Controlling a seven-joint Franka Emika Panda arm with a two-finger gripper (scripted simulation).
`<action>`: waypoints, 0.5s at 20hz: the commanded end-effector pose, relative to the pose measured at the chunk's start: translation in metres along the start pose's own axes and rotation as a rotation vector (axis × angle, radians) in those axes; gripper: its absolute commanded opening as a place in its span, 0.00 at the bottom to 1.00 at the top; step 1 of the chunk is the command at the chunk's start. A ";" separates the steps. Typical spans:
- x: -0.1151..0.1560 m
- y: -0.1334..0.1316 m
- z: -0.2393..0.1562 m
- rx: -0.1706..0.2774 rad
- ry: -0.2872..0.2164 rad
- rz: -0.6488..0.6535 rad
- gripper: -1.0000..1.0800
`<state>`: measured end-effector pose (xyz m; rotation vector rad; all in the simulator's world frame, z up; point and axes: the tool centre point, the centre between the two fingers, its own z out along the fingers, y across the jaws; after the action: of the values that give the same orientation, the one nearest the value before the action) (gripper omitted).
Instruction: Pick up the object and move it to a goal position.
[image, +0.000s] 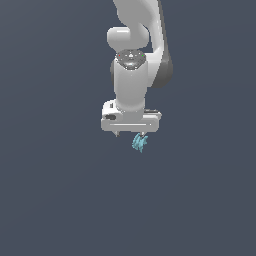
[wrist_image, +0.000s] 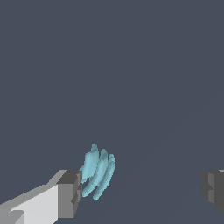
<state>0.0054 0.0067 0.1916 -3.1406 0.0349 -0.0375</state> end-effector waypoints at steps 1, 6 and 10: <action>0.000 0.000 0.000 0.000 0.000 0.000 0.96; 0.003 -0.003 -0.001 0.002 0.002 -0.004 0.96; 0.006 -0.005 -0.004 0.004 0.005 -0.014 0.96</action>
<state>0.0101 0.0110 0.1944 -3.1373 0.0183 -0.0436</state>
